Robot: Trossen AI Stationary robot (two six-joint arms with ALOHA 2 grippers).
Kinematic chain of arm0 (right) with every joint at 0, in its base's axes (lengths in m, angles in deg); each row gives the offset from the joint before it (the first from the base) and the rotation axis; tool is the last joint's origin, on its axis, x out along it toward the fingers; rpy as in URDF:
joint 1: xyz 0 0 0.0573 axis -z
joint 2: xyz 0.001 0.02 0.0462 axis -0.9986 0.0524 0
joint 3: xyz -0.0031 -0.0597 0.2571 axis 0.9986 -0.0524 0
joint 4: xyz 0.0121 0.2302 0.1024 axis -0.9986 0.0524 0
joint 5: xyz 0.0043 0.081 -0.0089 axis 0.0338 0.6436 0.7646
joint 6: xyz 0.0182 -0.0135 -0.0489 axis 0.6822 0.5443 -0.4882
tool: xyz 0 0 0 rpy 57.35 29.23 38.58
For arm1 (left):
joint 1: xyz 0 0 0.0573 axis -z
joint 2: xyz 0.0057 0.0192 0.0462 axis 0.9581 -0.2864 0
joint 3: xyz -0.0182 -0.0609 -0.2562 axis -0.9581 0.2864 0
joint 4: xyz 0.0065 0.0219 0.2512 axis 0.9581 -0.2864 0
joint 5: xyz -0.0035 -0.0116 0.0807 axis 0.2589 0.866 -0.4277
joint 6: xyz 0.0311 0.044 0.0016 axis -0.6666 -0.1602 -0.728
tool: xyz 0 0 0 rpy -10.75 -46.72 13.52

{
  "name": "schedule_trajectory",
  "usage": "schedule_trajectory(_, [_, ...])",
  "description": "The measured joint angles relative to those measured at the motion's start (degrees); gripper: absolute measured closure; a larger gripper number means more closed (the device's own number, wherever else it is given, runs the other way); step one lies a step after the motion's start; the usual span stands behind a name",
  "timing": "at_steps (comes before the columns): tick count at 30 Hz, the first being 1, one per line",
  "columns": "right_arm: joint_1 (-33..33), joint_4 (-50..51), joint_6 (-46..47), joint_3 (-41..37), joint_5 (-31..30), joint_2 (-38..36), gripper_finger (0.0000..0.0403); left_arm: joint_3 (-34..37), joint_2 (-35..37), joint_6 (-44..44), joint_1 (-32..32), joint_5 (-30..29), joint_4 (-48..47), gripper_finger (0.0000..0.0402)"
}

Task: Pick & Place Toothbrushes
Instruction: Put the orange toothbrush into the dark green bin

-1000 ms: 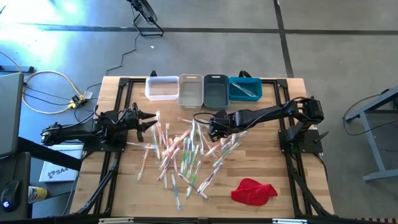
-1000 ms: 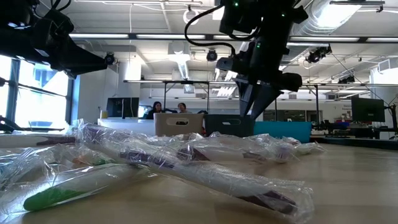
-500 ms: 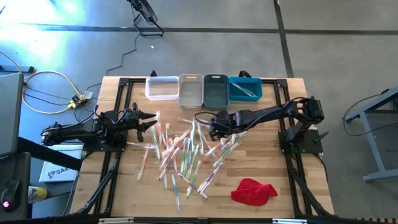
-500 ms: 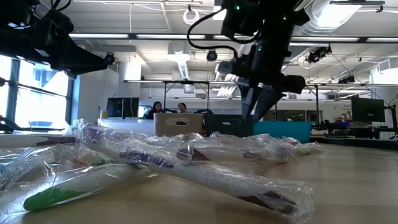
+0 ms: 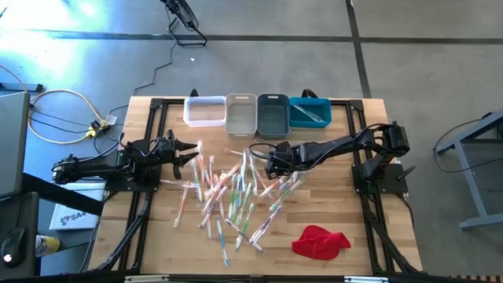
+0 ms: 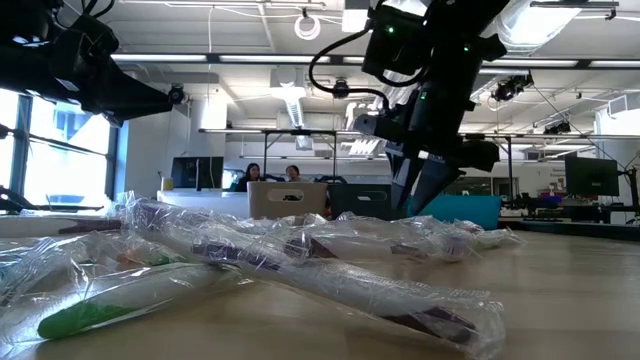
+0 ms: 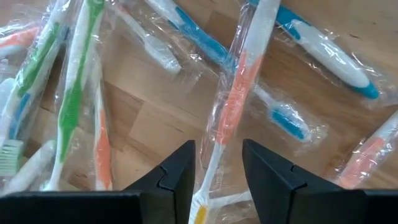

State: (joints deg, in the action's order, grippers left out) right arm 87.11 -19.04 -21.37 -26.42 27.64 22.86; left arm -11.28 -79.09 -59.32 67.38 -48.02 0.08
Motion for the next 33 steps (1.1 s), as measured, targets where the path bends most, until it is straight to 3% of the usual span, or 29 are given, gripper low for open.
schedule_trajectory(17, [0.0,-3.0,-0.2,0.1,1.0,6.8,0.0281,0.0,0.0,0.0,0.0,0.1,0.1,0.0265])
schedule_trajectory(33, [0.0,-3.1,-1.7,0.0,1.0,6.9,0.0383,0.0,0.0,0.0,0.0,0.1,0.0,0.0265])
